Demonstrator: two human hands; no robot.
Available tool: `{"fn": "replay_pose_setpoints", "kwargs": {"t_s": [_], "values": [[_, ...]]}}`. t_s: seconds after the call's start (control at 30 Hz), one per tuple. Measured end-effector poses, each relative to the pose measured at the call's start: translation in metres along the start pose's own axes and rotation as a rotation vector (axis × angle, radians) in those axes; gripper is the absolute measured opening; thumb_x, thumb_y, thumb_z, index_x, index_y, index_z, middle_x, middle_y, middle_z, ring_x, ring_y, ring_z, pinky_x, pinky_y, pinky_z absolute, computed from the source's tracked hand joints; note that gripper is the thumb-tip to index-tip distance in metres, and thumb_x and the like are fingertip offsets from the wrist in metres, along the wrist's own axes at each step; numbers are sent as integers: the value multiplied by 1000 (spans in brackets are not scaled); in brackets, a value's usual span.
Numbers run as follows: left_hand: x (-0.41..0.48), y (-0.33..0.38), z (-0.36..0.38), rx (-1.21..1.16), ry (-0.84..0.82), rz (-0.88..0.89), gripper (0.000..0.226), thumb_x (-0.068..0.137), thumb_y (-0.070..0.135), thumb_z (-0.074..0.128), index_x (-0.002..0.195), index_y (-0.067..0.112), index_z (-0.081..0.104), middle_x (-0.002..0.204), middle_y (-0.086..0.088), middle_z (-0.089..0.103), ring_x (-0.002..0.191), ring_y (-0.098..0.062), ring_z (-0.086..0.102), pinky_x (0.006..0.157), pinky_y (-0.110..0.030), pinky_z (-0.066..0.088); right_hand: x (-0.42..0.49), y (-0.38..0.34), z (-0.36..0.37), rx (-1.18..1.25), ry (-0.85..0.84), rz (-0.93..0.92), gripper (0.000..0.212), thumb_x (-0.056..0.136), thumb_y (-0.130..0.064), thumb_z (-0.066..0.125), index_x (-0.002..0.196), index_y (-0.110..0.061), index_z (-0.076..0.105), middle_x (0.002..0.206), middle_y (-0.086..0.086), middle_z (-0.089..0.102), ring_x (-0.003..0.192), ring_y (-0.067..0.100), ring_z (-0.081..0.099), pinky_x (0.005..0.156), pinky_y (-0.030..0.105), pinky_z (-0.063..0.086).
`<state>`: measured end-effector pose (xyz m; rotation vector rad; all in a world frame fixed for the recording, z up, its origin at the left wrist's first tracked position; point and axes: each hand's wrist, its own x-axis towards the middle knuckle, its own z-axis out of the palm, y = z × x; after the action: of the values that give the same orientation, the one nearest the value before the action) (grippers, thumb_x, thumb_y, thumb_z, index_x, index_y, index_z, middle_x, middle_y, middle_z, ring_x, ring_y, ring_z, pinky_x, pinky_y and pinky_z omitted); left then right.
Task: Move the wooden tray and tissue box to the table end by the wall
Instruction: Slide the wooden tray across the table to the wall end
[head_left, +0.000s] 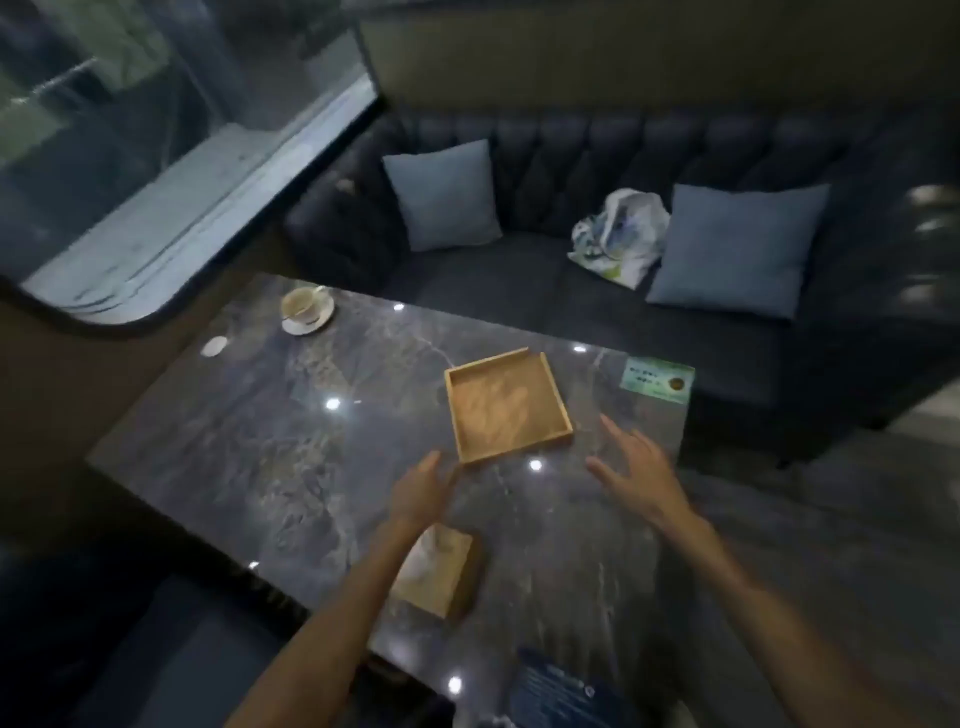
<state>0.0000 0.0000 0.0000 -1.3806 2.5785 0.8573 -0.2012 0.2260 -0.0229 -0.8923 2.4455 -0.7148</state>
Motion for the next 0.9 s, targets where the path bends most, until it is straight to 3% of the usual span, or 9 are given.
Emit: {"fn": "replay_pose_setpoints", "kwargs": {"t_s": [0.1, 0.17, 0.3, 0.4, 0.5, 0.57, 0.73, 0.83, 0.9], "values": [[73, -33, 7, -108, -75, -18, 37, 97, 33, 49, 116, 3, 59, 120, -26, 64, 114, -39, 60, 96, -47, 47, 38, -12, 37, 15, 34, 112, 85, 74, -79, 36, 145, -34, 26, 130, 10, 59, 123, 31, 51, 104, 44, 41], [114, -48, 11, -100, -139, -40, 34, 97, 29, 49, 112, 0, 59, 115, -27, 65, 111, -41, 61, 91, -46, 46, 65, -32, 65, 57, 49, 212, 76, 77, -72, 43, 142, -34, 30, 127, 8, 60, 120, 29, 53, 100, 44, 45], [153, -79, 31, -146, -219, -52, 42, 95, 24, 54, 124, -7, 51, 126, -30, 59, 119, -41, 55, 97, -43, 43, 121, -46, 117, 107, 27, 361, 67, 78, -67, 47, 122, -18, 50, 115, 17, 63, 108, 37, 58, 91, 44, 49], [172, -97, 43, -195, -295, -63, 42, 94, 21, 57, 121, -11, 52, 124, -32, 60, 118, -41, 56, 95, -42, 42, 154, -65, 136, 160, 103, 456, 51, 85, -41, 56, 122, -6, 52, 119, 24, 58, 110, 39, 58, 95, 41, 45], [185, -106, 48, -255, -350, -43, 46, 94, 19, 56, 130, -10, 49, 134, -29, 54, 127, -40, 50, 103, -38, 37, 169, -77, 146, 121, 199, 510, 70, 76, -47, 35, 120, 2, 55, 118, 30, 60, 110, 43, 57, 97, 46, 42], [194, -109, 50, -273, -370, -35, 49, 95, 21, 55, 134, -7, 46, 140, -27, 50, 132, -37, 47, 108, -35, 33, 170, -75, 155, 45, 205, 548, 70, 73, -44, 35, 124, 1, 52, 116, 30, 61, 109, 45, 57, 97, 48, 43], [217, -119, 60, -326, -362, -110, 33, 92, 15, 59, 114, -9, 58, 114, -31, 64, 110, -42, 60, 95, -41, 43, 164, -71, 171, 2, 50, 632, 62, 87, -34, 54, 140, -12, 33, 135, 26, 48, 122, 45, 48, 101, 50, 40], [228, -139, 78, -355, -267, -203, 36, 85, 21, 59, 107, -8, 60, 105, -35, 65, 104, -47, 60, 90, -49, 49, 162, -64, 182, 68, -81, 642, 53, 82, -37, 54, 128, -13, 47, 125, 22, 59, 114, 41, 57, 95, 47, 46], [221, -134, 64, -389, -177, -293, 44, 79, 19, 58, 114, -10, 57, 110, -36, 62, 109, -50, 56, 95, -50, 47, 160, -71, 183, 125, -45, 651, 47, 79, -35, 52, 121, -15, 51, 120, 17, 64, 111, 37, 60, 93, 45, 48]]}}
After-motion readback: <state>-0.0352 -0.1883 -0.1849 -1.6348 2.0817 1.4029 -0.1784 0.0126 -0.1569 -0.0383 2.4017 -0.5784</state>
